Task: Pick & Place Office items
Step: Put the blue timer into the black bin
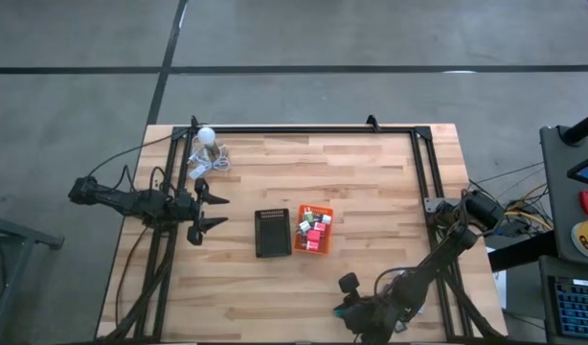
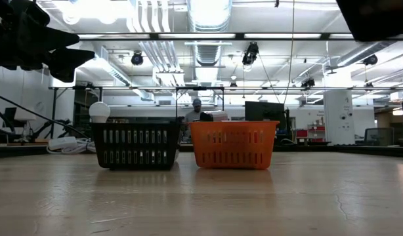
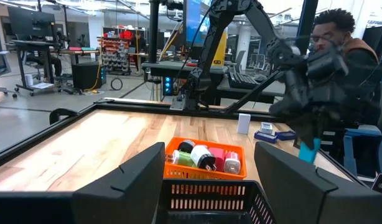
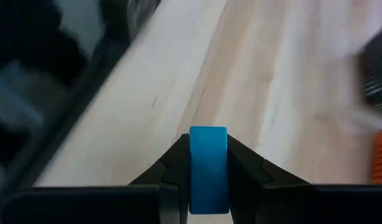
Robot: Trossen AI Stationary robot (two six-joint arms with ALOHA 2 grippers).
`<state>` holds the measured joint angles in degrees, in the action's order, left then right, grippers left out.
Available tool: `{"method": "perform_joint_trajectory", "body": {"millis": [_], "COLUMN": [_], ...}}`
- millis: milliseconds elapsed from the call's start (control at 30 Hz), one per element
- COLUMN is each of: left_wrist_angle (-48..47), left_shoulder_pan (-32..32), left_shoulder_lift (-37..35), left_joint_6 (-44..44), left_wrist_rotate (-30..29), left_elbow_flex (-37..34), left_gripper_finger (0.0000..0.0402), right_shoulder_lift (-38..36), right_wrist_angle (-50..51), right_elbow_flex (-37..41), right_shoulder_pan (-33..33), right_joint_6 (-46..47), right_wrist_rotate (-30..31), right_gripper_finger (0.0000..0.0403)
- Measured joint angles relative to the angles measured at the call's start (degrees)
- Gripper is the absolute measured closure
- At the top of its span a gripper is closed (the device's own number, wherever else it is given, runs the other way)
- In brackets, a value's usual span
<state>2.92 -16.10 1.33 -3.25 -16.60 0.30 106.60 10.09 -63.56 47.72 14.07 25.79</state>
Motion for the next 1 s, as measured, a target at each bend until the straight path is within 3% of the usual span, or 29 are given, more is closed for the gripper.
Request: {"method": "perform_joint_trajectory", "body": {"millis": [100, 500, 1000], "left_wrist_angle": [0.0, 0.0, 0.0], "left_shoulder_pan": [-0.01, 0.0, -0.01], "left_shoulder_lift": [0.01, 0.0, 0.01], "left_joint_6": [0.0, 0.0, 0.0], "left_wrist_rotate": [0.02, 0.0, 0.01], "left_elbow_flex": [0.0, 0.0, 0.0], "left_gripper_finger": [0.0149, 0.0149, 0.0149], "right_shoulder_lift": [-0.79, -3.19, -2.97], "right_wrist_angle": [0.55, 10.59, 9.07], "right_elbow_flex": [-2.79, -13.98, -19.48], "right_shoulder_pan": [-0.35, -6.55, -21.14], "right_joint_6": [2.44, 11.93, 5.04], "right_wrist_rotate": [2.84, 4.4, 4.28], "right_gripper_finger": [0.0344, 0.034, 0.0338]}}
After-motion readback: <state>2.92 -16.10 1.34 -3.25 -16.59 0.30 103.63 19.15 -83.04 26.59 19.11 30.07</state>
